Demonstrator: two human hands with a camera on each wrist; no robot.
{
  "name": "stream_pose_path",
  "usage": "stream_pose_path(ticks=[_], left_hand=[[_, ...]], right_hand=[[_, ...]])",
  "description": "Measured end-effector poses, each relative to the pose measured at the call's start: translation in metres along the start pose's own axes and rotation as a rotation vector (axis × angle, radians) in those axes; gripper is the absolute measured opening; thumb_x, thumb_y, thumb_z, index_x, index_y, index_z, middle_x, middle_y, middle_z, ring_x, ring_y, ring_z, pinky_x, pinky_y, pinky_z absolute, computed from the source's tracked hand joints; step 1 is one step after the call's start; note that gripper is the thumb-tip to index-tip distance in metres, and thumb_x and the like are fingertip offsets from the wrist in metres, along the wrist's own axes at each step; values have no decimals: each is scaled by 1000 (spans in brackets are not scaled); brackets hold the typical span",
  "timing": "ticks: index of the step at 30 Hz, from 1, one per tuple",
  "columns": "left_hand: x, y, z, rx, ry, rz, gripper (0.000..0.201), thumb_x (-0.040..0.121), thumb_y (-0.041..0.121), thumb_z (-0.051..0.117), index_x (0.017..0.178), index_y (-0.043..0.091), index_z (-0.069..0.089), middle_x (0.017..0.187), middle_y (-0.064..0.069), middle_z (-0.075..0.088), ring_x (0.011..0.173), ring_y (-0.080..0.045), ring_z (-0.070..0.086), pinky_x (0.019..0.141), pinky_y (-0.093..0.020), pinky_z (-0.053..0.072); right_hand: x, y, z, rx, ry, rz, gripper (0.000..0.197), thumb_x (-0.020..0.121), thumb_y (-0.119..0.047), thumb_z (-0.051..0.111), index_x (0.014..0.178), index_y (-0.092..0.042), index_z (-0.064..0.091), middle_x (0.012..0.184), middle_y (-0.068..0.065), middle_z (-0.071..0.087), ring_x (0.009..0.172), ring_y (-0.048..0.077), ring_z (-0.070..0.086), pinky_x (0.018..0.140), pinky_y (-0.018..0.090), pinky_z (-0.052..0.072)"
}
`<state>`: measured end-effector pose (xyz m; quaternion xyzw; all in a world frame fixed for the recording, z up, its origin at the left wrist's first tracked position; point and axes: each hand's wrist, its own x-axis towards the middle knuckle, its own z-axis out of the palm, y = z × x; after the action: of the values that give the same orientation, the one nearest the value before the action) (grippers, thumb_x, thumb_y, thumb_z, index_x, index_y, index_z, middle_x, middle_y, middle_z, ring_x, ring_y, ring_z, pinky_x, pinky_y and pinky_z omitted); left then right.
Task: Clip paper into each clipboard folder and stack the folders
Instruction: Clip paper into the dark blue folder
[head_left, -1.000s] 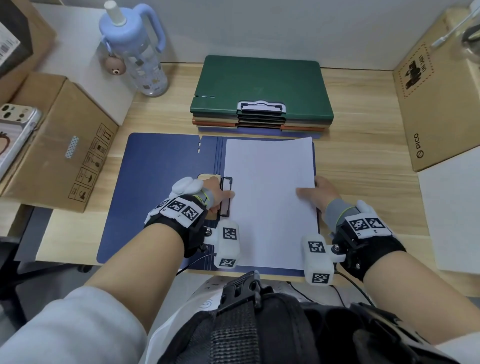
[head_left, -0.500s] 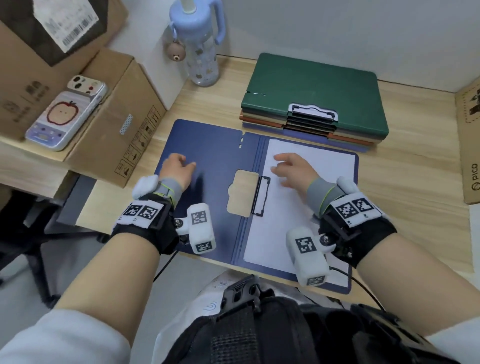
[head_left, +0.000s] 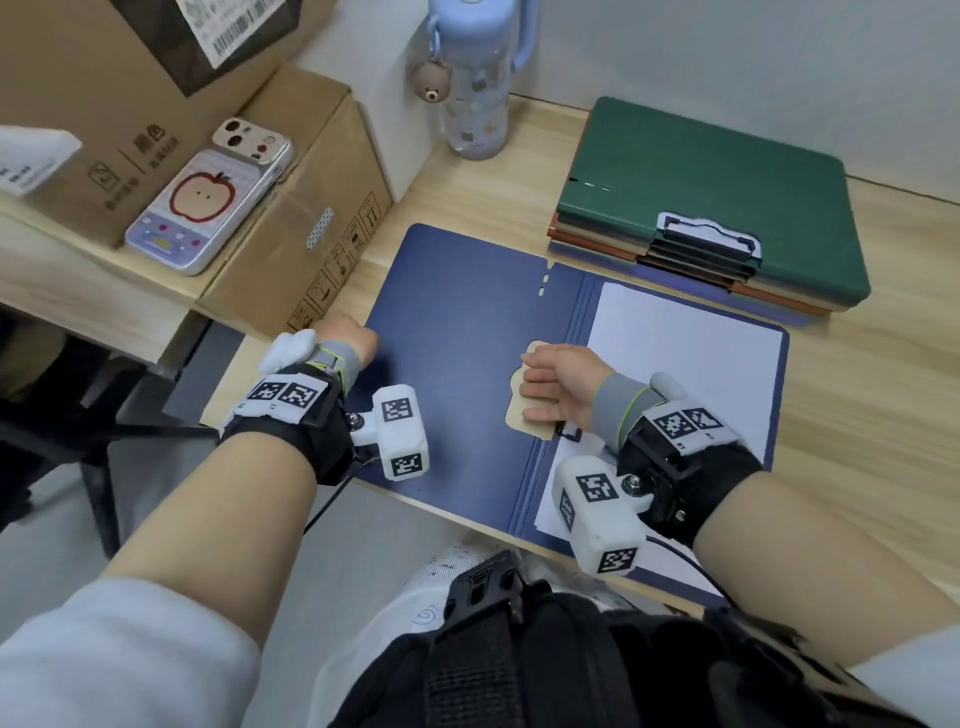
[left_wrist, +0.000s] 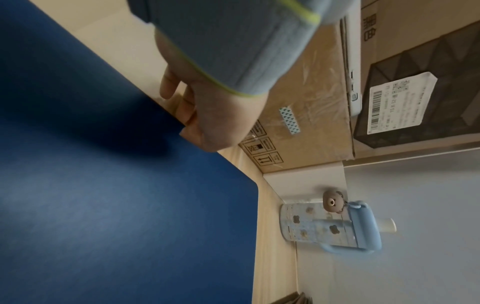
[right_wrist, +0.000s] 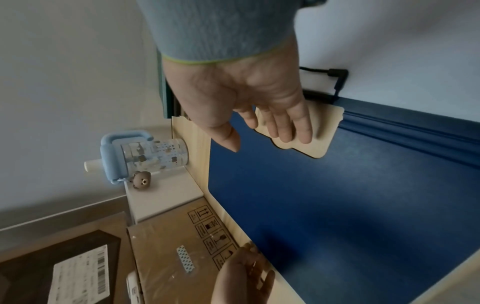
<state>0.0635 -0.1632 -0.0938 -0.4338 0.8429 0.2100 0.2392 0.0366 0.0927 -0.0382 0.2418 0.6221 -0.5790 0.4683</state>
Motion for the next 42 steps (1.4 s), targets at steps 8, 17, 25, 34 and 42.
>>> stream_pose_path(ticks=[8, 17, 25, 34, 42], left_hand=[[-16, 2, -3, -153, -58, -13, 28, 62, 20, 52, 81, 5, 66, 83, -12, 67, 82, -33, 65, 80, -29, 48], [-48, 1, -21, -442, -219, -76, 25, 94, 17, 50, 78, -1, 51, 87, -15, 53, 68, -26, 50, 74, -26, 45], [-68, 9, -71, -465, -258, 118, 24, 88, 13, 62, 67, 12, 50, 67, -5, 51, 54, -16, 48, 50, -22, 40], [-139, 69, -106, -377, -298, 515, 37, 84, 18, 68, 57, 16, 44, 50, 4, 45, 31, 0, 47, 46, -12, 49], [-205, 132, -79, -337, -512, 796, 31, 82, 22, 70, 65, 17, 44, 45, 4, 58, 39, -7, 60, 42, -13, 47]], right_hand=[[3, 3, 11, 8, 58, 3, 19, 92, -13, 56, 107, -12, 45, 83, 7, 48, 90, 22, 53, 76, 44, 51], [0, 13, 12, 61, 82, 25, 10, 89, -9, 58, 94, -14, 50, 77, 7, 45, 79, 21, 49, 75, 38, 52], [-10, 10, 5, 28, 46, -55, 24, 92, -7, 52, 78, -22, 40, 69, 4, 33, 61, 16, 35, 60, 23, 37], [-44, -9, -13, -194, 26, -280, 10, 90, -26, 59, 97, -23, 54, 82, -6, 49, 80, 15, 54, 62, 22, 46], [-112, -41, -40, -77, 30, -643, 29, 95, -37, 48, 121, -25, 43, 120, -4, 50, 100, 14, 54, 89, 36, 50]])
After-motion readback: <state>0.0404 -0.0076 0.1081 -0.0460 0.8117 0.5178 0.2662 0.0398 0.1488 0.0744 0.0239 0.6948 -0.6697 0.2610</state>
